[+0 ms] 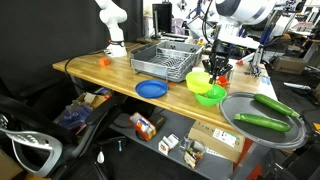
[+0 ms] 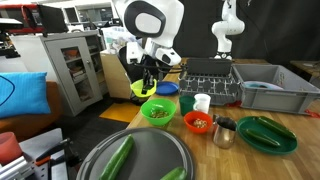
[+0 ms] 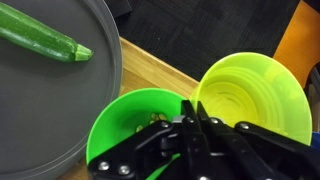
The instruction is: Pour the contents from yellow bowl into the orange bowl
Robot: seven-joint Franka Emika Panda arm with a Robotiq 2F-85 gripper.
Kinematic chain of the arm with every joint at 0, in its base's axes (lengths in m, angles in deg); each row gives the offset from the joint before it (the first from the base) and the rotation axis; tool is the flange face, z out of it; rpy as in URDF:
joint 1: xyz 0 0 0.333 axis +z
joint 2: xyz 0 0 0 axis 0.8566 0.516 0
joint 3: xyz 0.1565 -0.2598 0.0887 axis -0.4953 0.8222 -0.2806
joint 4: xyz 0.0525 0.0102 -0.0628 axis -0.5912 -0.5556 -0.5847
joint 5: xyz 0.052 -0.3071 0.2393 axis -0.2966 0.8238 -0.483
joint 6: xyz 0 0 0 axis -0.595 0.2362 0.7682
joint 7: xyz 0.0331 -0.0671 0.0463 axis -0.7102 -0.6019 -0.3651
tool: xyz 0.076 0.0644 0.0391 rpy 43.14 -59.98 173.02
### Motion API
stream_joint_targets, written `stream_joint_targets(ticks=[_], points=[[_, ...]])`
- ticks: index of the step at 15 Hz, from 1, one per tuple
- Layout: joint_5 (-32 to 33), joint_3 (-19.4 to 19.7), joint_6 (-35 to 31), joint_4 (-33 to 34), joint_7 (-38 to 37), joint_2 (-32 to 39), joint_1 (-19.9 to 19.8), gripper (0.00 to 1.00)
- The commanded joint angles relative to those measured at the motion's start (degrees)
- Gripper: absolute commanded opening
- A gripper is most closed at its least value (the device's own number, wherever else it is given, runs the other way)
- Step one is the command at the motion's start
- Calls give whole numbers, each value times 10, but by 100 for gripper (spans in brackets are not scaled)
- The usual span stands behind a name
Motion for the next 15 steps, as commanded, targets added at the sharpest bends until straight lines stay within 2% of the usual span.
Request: stream_joint_targets(ticks=[1,5,15], points=[[6,-5,4,3,4,1,-3,1],[14,-10,10,6,25,2,-1,1],[81,-32,61,30,83,18,14,1]])
